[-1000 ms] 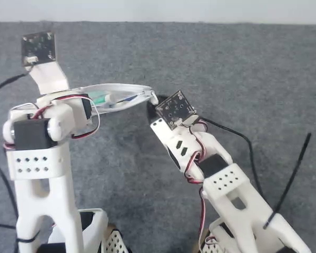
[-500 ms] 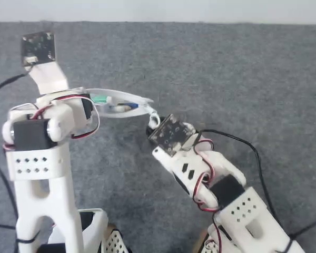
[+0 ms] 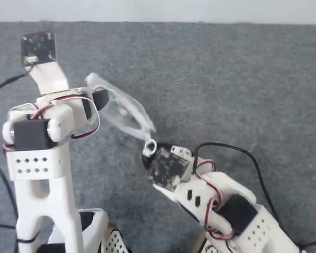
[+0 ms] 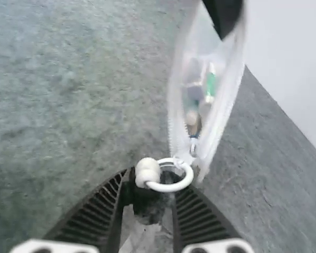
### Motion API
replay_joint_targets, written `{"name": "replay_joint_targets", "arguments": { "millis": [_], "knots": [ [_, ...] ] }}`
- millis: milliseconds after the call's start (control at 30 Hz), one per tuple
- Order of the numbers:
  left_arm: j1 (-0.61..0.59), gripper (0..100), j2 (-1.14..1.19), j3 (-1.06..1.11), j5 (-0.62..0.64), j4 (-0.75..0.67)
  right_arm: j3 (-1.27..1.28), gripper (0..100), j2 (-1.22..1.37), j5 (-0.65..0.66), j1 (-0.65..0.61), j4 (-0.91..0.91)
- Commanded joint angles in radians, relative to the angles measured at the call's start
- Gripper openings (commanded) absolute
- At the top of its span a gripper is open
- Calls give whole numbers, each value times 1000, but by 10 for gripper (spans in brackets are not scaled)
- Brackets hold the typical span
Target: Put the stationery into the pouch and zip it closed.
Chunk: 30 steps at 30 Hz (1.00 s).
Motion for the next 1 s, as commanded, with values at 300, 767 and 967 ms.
{"name": "replay_joint_targets", "arguments": {
  "millis": [300, 767, 967],
  "knots": [
    [347, 283, -26, -31, -170, 37, -8, 5, -171, 66, -147, 148],
    [460, 284, -28, -182, -176, 210, -8, 5, -242, 66, -107, 159],
    [433, 282, -29, -189, -184, 215, -32, 5, -303, 68, 30, 159]
  ]
}}
